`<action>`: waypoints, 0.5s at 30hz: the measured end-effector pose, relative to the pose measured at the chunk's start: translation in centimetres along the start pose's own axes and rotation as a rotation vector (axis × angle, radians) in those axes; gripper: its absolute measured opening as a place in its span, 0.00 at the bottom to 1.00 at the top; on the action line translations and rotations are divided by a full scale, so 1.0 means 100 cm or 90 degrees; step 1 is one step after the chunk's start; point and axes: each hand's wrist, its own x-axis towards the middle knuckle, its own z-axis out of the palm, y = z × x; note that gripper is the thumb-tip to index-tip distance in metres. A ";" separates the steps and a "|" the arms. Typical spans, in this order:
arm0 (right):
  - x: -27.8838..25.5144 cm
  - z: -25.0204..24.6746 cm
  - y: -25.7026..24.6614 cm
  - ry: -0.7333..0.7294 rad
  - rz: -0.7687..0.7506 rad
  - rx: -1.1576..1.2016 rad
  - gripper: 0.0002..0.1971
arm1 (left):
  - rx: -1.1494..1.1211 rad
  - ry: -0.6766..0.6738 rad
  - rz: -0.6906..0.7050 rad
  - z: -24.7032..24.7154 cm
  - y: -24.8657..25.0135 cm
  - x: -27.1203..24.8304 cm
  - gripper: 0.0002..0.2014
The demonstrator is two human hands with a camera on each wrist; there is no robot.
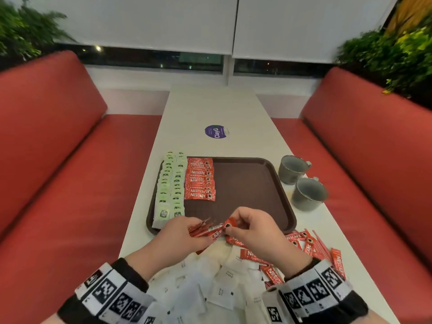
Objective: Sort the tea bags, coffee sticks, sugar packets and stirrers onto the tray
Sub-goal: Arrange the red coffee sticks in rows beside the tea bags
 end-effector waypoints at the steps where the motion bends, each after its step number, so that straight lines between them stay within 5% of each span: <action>1: 0.000 0.002 -0.001 -0.003 -0.005 -0.006 0.08 | 0.007 -0.014 0.003 -0.004 0.000 0.000 0.12; 6: 0.007 0.000 -0.010 -0.026 0.011 0.031 0.05 | -0.031 -0.019 -0.007 -0.020 -0.007 0.003 0.10; 11: 0.020 -0.005 -0.015 -0.072 0.097 0.180 0.04 | -0.235 0.020 -0.041 -0.029 -0.017 0.006 0.04; 15: 0.054 -0.004 -0.012 -0.026 0.137 0.149 0.06 | -0.447 0.098 -0.147 -0.028 -0.032 0.005 0.07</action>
